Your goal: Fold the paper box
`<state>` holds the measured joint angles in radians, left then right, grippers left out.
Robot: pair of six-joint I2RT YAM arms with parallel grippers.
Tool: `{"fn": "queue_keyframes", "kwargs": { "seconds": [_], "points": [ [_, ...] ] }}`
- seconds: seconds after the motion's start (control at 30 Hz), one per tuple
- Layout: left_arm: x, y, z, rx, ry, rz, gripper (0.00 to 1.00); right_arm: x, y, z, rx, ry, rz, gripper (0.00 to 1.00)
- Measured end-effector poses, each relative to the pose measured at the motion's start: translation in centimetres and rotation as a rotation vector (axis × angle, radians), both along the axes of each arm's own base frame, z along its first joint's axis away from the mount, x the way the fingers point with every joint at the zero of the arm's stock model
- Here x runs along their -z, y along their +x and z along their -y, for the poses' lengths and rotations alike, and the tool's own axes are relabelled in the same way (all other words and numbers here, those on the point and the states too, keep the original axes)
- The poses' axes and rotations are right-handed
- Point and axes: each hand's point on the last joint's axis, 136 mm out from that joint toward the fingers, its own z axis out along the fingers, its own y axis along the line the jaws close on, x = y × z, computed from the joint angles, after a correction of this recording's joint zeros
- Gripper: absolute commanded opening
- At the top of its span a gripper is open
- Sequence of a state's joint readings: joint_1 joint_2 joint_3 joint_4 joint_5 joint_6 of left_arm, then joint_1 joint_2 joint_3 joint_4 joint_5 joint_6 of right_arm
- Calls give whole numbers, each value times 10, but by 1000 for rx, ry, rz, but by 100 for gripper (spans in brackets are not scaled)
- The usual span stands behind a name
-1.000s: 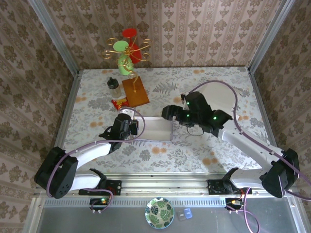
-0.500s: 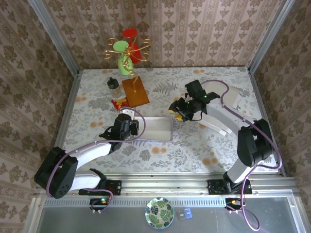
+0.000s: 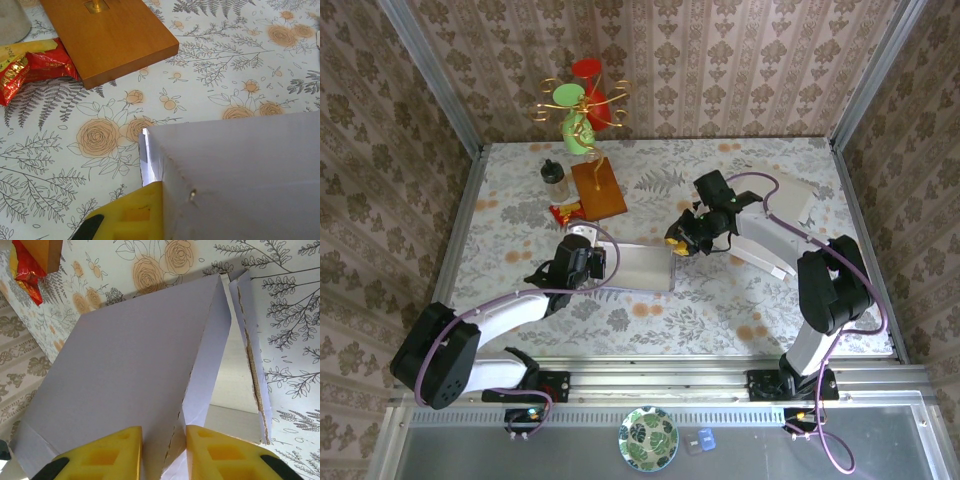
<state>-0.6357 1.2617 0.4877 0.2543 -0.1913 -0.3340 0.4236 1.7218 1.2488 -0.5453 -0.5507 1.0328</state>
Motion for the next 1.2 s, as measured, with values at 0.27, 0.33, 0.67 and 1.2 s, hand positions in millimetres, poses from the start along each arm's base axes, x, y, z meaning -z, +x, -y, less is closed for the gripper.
{"fn": "queue_keyframes", "kwargs": {
  "seconds": [0.27,0.33,0.67,1.2],
  "points": [
    [0,-9,3,-27,-56,-33,12,6,-5,-1,-14,-5,-8,24],
    [5,-16,2,-31,-72,-62,21,7,-6,-1,-22,-12,-2,24],
    [-9,-43,4,-41,-214,-153,54,13,-13,-6,-75,-65,32,24],
    [-44,-108,-11,-180,-486,-479,55,25,-17,-3,-97,-130,24,23]
  ]
}}
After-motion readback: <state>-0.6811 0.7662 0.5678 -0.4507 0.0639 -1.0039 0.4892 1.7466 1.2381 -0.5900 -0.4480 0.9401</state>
